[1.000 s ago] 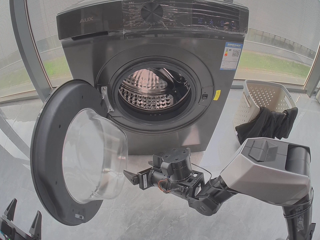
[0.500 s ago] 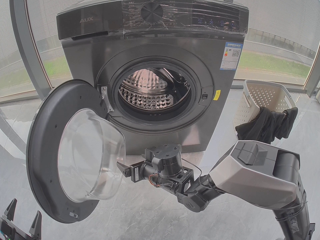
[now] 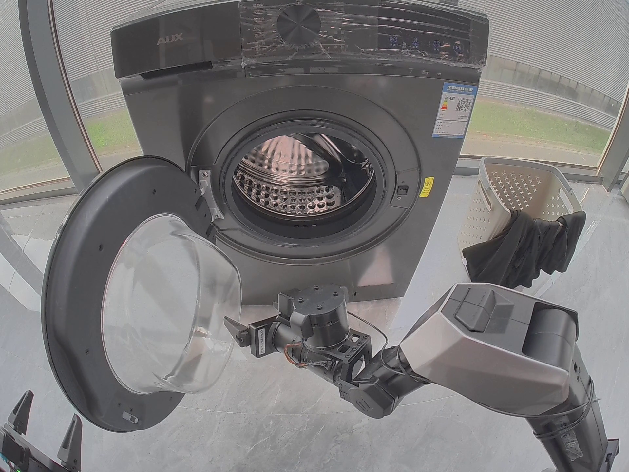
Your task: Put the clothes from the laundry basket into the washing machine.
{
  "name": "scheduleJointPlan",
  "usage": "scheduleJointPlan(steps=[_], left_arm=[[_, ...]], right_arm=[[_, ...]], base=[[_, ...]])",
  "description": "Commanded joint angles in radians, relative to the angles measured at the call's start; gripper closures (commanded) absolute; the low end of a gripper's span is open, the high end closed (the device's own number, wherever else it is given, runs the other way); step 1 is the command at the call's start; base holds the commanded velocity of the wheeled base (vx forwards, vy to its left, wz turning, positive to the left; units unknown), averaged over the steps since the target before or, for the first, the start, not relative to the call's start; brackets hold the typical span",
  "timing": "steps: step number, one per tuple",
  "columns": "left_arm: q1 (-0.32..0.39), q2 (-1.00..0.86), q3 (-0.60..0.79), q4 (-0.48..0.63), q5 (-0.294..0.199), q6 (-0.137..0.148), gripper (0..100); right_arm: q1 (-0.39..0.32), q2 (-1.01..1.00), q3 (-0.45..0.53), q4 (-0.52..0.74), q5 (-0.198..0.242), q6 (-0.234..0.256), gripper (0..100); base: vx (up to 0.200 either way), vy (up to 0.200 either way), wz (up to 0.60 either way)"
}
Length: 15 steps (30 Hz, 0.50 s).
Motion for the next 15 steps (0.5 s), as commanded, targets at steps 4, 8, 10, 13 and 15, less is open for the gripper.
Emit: scheduleJointPlan(steps=[4, 8, 10, 13, 15], left_arm=[[0.0, -0.015, 0.016, 0.0, 0.0, 0.0, 0], [0.0, -0.015, 0.016, 0.0, 0.0, -0.001, 0], [0.0, -0.015, 0.016, 0.0, 0.0, -0.001, 0], [0.0, -0.015, 0.016, 0.0, 0.0, -0.001, 0], [0.0, -0.015, 0.016, 0.0, 0.0, -0.001, 0]], right_arm=[[0.005, 0.043, -0.039, 0.001, -0.003, 0.0, 0], [0.017, 0.08, -0.083, 0.005, -0.028, -0.001, 0], [0.022, 0.095, -0.104, 0.005, -0.029, -0.001, 0], [0.023, 0.101, -0.117, 0.004, -0.029, 0.0, 0], [0.023, 0.103, -0.118, -0.004, -0.029, 0.0, 0]], base=[[0.0, 0.0, 0.0], [0.0, 0.0, 0.0], [0.0, 0.0, 0.0], [0.0, 0.0, 0.0], [0.0, 0.0, 0.0]])
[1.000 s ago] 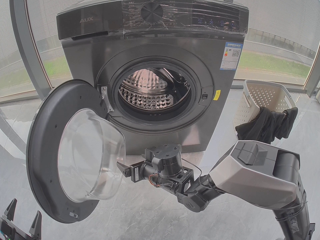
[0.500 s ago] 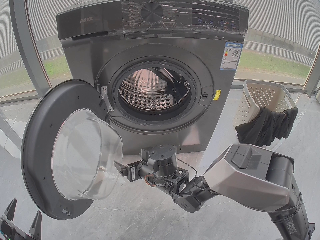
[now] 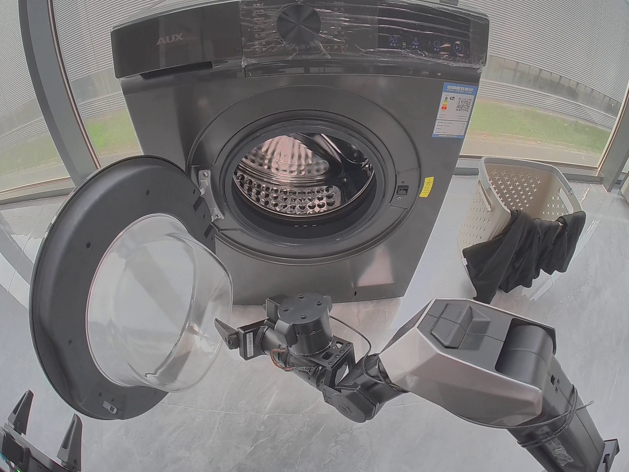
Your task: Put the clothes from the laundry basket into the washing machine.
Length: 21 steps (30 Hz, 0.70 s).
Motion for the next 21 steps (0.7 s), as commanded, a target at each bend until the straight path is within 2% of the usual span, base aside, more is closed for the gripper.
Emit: scheduleJointPlan(steps=[1, 7, 12, 14, 17, 20, 21], left_arm=[[0.0, -0.015, 0.016, 0.0, 0.0, -0.001, 0], [0.0, -0.017, 0.016, 0.0, 0.0, -0.001, 0], [0.0, -0.015, 0.016, 0.0, 0.0, -0.001, 0], [0.0, -0.015, 0.016, 0.0, 0.0, -0.001, 0], [0.0, -0.015, 0.016, 0.0, 0.0, -0.001, 0], [0.0, -0.015, 0.016, 0.0, 0.0, -0.001, 0], [0.0, -0.015, 0.016, 0.0, 0.0, -0.001, 0]], right_arm=[[0.003, 0.019, -0.011, -0.006, 0.0, 0.0, 0], [-0.014, -0.041, 0.024, -0.014, -0.023, 0.002, 0], [-0.054, -0.187, 0.171, -0.014, -0.023, -0.001, 0], [-0.086, -0.285, 0.305, -0.015, -0.02, -0.009, 0], [-0.131, -0.408, 0.438, -0.017, -0.011, -0.011, 0], [-0.186, -0.508, 0.538, -0.055, -0.008, -0.038, 0], [-0.186, -0.508, 0.538, -0.055, -0.008, -0.038, 0]], base=[[0.0, 0.0, 0.0], [0.0, 0.0, 0.0], [0.0, 0.0, 0.0], [0.0, 0.0, 0.0], [0.0, 0.0, 0.0], [0.0, 0.0, 0.0], [0.0, 0.0, 0.0]])
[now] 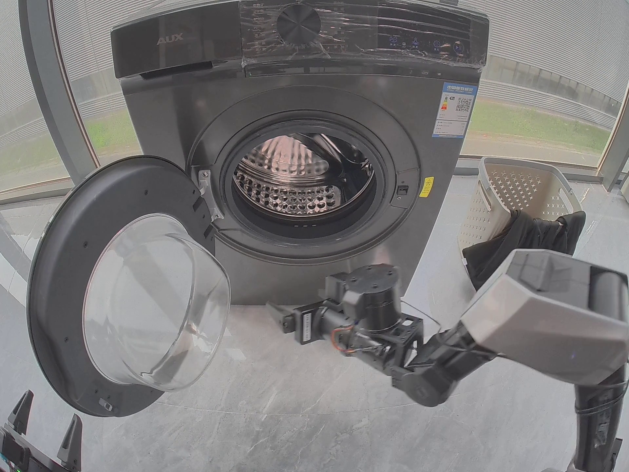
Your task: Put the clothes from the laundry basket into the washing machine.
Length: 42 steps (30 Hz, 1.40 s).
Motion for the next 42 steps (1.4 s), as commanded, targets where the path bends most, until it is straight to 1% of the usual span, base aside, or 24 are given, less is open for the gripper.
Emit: scheduleJointPlan(steps=[1, 3, 4, 5, 6, 7, 9, 12, 13, 14, 18, 25, 27, 28, 29, 31, 32, 33, 35, 36, 37, 38, 41, 42], left_arm=[[0.0, -0.015, 0.016, -0.001, 0.0, -0.001, 0], [0.0, -0.015, 0.016, -0.001, 0.0, -0.001, 0], [0.0, -0.015, 0.016, -0.001, 0.0, -0.001, 0], [0.0, -0.015, 0.016, -0.001, 0.0, -0.001, 0], [0.0, -0.015, 0.016, -0.001, 0.0, -0.001, 0], [0.0, -0.015, 0.016, -0.001, 0.0, -0.001, 0], [0.0, -0.016, 0.016, -0.001, 0.0, -0.001, 0], [0.0, -0.015, 0.016, 0.001, 0.0, -0.001, 0], [0.0, -0.015, 0.016, -0.001, 0.0, -0.001, 0], [0.0, -0.015, 0.016, -0.001, 0.0, -0.001, 0], [0.0, -0.015, 0.016, 0.001, 0.0, -0.002, 0], [0.0, -0.015, 0.016, -0.001, 0.0, -0.002, 0], [0.0, -0.015, 0.016, 0.001, 0.0, -0.002, 0], [0.0, -0.015, 0.016, 0.001, 0.0, -0.002, 0], [0.0, -0.015, 0.016, 0.001, 0.0, -0.001, 0], [0.0, -0.015, 0.016, -0.001, 0.0, -0.001, 0], [0.0, -0.015, 0.016, -0.001, 0.0, -0.001, 0], [0.0, -0.015, 0.016, -0.001, 0.0, -0.001, 0], [0.0, -0.015, 0.016, -0.001, 0.0, -0.001, 0], [0.0, -0.015, 0.016, -0.001, 0.0, -0.001, 0], [0.0, -0.015, 0.016, 0.001, 0.0, -0.001, 0], [0.0, -0.015, 0.016, -0.001, -0.001, -0.001, 0], [0.0, -0.015, 0.016, 0.001, 0.0, -0.001, 0], [0.0, -0.015, 0.016, -0.001, 0.0, -0.001, 0]], right_arm=[[-0.144, -0.325, 0.27, -0.078, 0.013, -0.072, 0], [-0.197, -0.4, 0.364, -0.106, 0.014, -0.135, 0], [-0.217, -0.435, 0.408, -0.115, 0.014, -0.156, 0], [-0.22, -0.441, 0.416, -0.117, 0.014, -0.161, 0], [-0.259, -0.516, 0.514, -0.138, 0.017, -0.193, 0], [-0.266, -0.533, 0.535, -0.143, 0.02, -0.196, 0], [-0.315, -0.615, 0.651, -0.167, 0.028, -0.204, 0], [-0.369, -0.714, 0.756, -0.189, 0.03, -0.204, 0], [-0.371, -0.719, 0.759, -0.19, 0.03, -0.204, 0], [-0.406, -0.776, 0.802, -0.19, 0.034, -0.204, 0], [-0.466, -0.901, 0.879, -0.187, 0.037, -0.207, 0], [-0.53, -1.095, 1.0, -0.183, 0.04, -0.215, 0], [-0.544, -1.191, 1.094, -0.175, 0.042, -0.215, 0], [-0.544, -1.191, 1.094, -0.175, 0.042, -0.215, 0], [-0.547, -1.263, 1.094, -0.123, 0.039, -0.208, 0], [-0.55, -1.289, 1.094, -0.103, 0.037, -0.211, 0], [-0.587, -1.403, 1.094, -0.011, 0.042, -0.218, 0], [-0.599, -1.444, 1.094, 0.044, 0.042, -0.219, 0], [-0.61, -1.492, 1.094, 0.117, 0.042, -0.225, 0], [-0.622, -1.559, 1.094, 0.195, 0.042, -0.234, 0], [-0.622, -1.566, 1.094, 0.201, 0.042, -0.234, 0], [-0.633, -1.641, 1.094, 0.284, 0.042, -0.239, 0], [-0.659, -1.76, 1.094, 0.43, 0.042, -0.234, 0], [-0.662, -1.773, 1.094, 0.445, 0.042, -0.234, 0]], base=[[0.0, 0.0, 0.0], [0.0, 0.0, 0.0], [0.0, 0.0, 0.0], [0.0, 0.0, 0.0], [0.0, 0.0, 0.0], [0.0, 0.0, 0.0], [0.0, 0.0, 0.0], [0.0, 0.0, 0.0], [0.0, 0.0, 0.0], [0.0, 0.0, 0.0], [0.0, 0.0, 0.0], [0.0, 0.0, 0.0], [0.0, 0.0, 0.0], [0.0, 0.0, 0.0], [0.0, 0.0, 0.0], [0.0, 0.0, 0.0], [0.0, 0.0, 0.0], [0.0, 0.0, 0.0], [0.0, 0.0, 0.0], [0.0, 0.0, 0.0], [0.0, 0.0, 0.0], [0.0, 0.0, 0.0], [0.0, 0.0, 0.0], [0.0, 0.0, 0.0]])
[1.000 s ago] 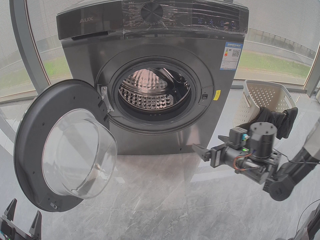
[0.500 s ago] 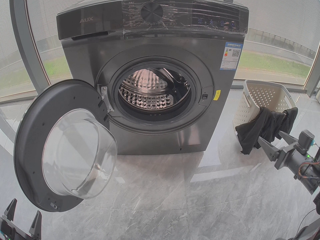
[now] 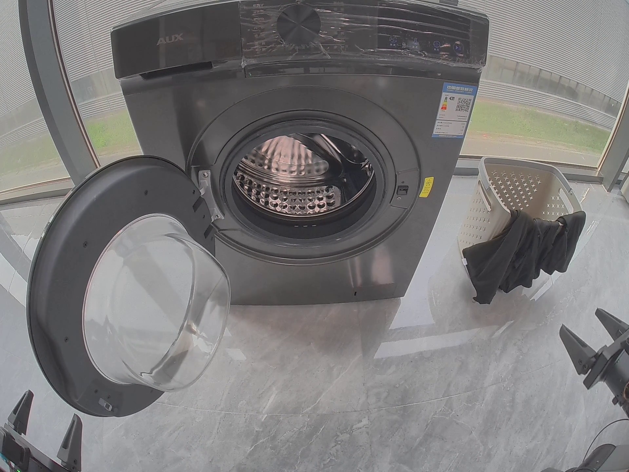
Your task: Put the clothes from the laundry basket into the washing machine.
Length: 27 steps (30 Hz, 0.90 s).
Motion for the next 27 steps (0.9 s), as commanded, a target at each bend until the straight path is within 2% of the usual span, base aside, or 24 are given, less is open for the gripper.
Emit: scheduleJointPlan(steps=[1, 3, 10, 14, 20, 24, 27], left_arm=[[0.0, -0.015, 0.016, -0.001, 0.0, 0.0, 0], [0.0, -0.015, 0.016, -0.001, 0.0, 0.0, 0], [0.0, -0.015, 0.016, 0.001, 0.0, 0.0, 0], [0.0, -0.015, 0.016, -0.001, 0.0, 0.0, 0], [0.0, -0.015, 0.016, 0.001, 0.0, 0.0, 0], [0.0, -0.015, 0.016, 0.001, 0.0, 0.0, 0], [0.0, -0.015, 0.016, 0.001, 0.0, 0.002, 0]], right_arm=[[-0.076, -0.353, 0.018, 0.25, 0.001, -0.009, 0], [-0.09, -0.409, 0.018, 0.309, 0.001, -0.012, 0], [-0.13, -0.534, 0.018, 0.398, 0.002, -0.006, 0], [-0.139, -0.679, 0.018, 0.541, 0.007, -0.006, 0], [-0.158, -0.799, 0.018, 0.653, 0.009, -0.013, 0], [-0.21, -0.83, 0.018, 0.661, 0.021, -0.027, 0], [-0.208, -0.837, 0.018, 0.661, 0.022, -0.036, 0]], base=[[0.0, 0.0, 0.0], [0.0, 0.0, 0.0], [0.0, 0.0, 0.0], [0.0, 0.0, 0.0], [0.0, 0.0, 0.0], [0.0, 0.0, 0.0], [0.0, 0.0, 0.0]])
